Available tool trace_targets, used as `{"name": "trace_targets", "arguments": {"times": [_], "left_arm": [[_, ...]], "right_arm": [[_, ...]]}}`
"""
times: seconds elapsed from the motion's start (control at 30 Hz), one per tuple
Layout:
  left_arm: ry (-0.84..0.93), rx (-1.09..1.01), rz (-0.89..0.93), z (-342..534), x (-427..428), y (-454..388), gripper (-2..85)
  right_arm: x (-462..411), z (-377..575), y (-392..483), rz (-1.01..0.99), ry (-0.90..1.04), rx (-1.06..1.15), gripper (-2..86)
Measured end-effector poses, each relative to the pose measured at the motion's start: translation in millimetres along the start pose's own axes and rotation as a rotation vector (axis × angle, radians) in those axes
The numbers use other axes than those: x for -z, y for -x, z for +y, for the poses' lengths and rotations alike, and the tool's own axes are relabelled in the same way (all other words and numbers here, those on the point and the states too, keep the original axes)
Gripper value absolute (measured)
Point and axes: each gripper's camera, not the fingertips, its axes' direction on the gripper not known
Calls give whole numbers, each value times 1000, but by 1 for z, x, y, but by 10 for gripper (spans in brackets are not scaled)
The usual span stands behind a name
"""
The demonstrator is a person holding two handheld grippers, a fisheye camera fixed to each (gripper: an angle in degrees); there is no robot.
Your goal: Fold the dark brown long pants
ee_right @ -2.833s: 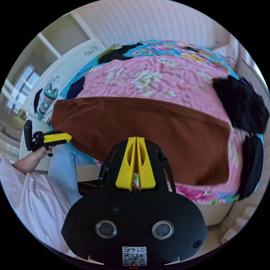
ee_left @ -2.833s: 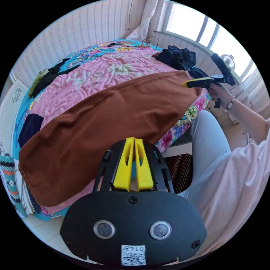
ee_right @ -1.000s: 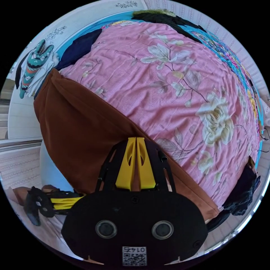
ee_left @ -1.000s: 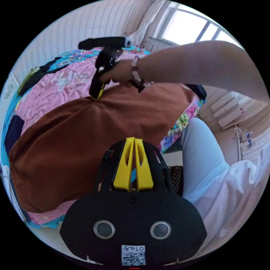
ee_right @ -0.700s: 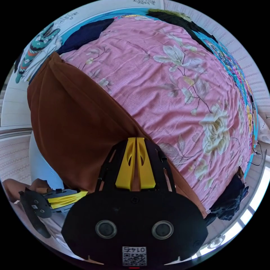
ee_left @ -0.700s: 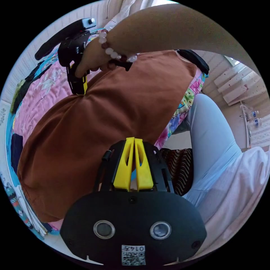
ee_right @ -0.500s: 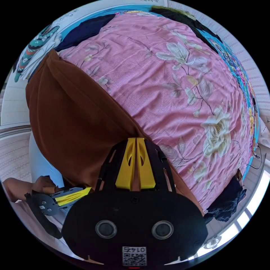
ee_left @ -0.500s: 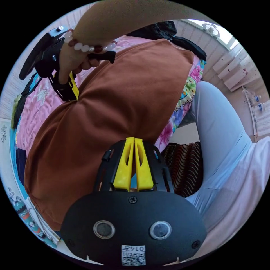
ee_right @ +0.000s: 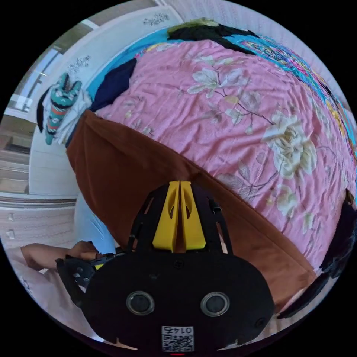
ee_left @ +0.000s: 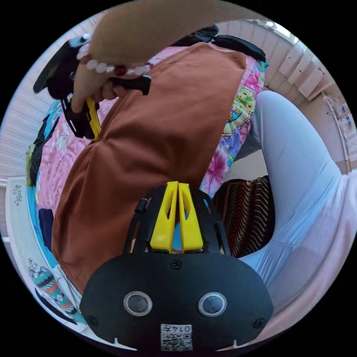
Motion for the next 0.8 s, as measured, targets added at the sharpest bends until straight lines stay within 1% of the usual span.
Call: {"name": "trace_targets", "arguments": {"times": [0.03, 0.07, 0.13, 0.17, 0.23, 0.27, 0.33, 0.43, 0.53, 0.6, 0.7, 0.8], "left_arm": [[-63, 29, 4, 2, 11, -2, -10], [-88, 38, 13, 2, 17, -3, -10], [-144, 83, 74, -1, 32, -2, -9], [-157, 96, 89, -3, 35, -1, -9], [-213, 151, 129, -16, 45, 3, -8], [-233, 166, 128, -20, 47, 4, -8], [-336, 170, 163, -42, 57, 8, -3], [-406, 217, 275, -80, 59, 17, 26], [-443, 271, 318, -118, 59, 23, 61], [-427, 293, 334, -143, 57, 25, 82], [-427, 280, 359, -182, 54, 22, 85], [-421, 250, 337, -219, 52, 14, 85]], "right_arm": [[24, 43, -20, -39, -99, -49, -2], [35, 66, -31, -47, -146, -79, -1], [75, 166, -83, -27, -311, -264, 3], [84, 192, -96, -17, -346, -322, 4], [114, 289, -147, 9, -459, -565, 19], [121, 311, -159, 7, -479, -623, 25], [144, 385, -195, 24, -557, -775, 55], [167, 442, -228, 105, -632, -856, 75], [179, 469, -260, 95, -657, -875, 109], [181, 475, -278, 76, -633, -866, 120], [175, 484, -310, 28, -559, -876, 123], [175, 501, -333, -16, -559, -906, 116]]}}
